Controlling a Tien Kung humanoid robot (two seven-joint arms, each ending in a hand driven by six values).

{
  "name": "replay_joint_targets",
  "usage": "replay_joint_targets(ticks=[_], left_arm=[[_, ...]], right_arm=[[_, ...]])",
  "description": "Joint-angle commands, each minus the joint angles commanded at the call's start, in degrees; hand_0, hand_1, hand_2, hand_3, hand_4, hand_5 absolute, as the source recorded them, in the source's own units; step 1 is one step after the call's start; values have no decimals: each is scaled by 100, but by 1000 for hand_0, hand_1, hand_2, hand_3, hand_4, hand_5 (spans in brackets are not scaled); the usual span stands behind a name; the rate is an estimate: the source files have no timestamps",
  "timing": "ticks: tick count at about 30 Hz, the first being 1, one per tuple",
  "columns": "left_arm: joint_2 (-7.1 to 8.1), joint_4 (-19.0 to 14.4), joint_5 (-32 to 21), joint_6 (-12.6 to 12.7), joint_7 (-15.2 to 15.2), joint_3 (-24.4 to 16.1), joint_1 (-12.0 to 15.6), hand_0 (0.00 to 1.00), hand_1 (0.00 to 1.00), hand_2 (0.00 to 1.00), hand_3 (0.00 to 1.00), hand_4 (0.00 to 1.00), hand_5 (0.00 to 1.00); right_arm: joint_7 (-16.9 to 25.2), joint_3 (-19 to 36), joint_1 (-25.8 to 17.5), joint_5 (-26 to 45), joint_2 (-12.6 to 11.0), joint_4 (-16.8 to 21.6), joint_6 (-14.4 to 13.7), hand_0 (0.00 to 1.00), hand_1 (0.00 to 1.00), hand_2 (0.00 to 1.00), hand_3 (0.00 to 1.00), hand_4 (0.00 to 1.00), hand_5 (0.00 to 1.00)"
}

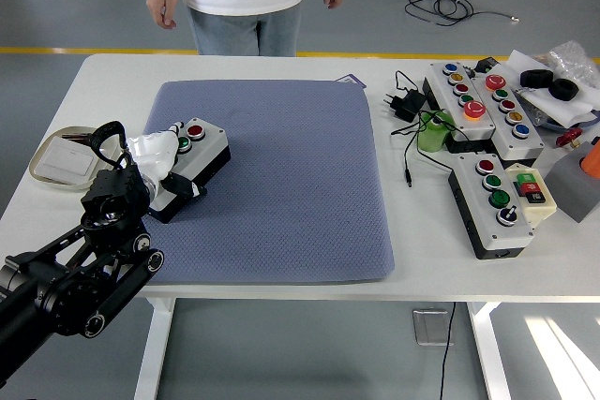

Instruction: Pick up the button,place it on the desk,press the button,press the button

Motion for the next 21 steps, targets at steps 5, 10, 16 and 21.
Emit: replay_joint_targets(ticks=[5, 10, 16, 21], left_arm=[[11, 51, 100, -1, 0, 20, 6, 469, 549, 622, 928, 934, 235], [27, 126, 158, -11, 0, 41, -1, 376, 465, 506, 833, 890, 180], [35, 175, 202, 29, 0, 64, -2, 343, 422, 424, 735, 854, 140], [60, 131, 373, 231, 0, 78, -6, 344, 410, 354, 574, 807, 103]], right_arm=[[8, -7, -4, 3, -5, 0, -3, 787, 797, 817, 751, 412, 479], [15, 6, -2, -5, -6, 0, -14, 787, 797, 817, 751, 412, 479], [24, 15, -2, -9, -5, 0, -28, 787, 797, 817, 751, 412, 479], [37, 23, -7, -6, -6, 0, -43, 787, 797, 817, 751, 412, 479]])
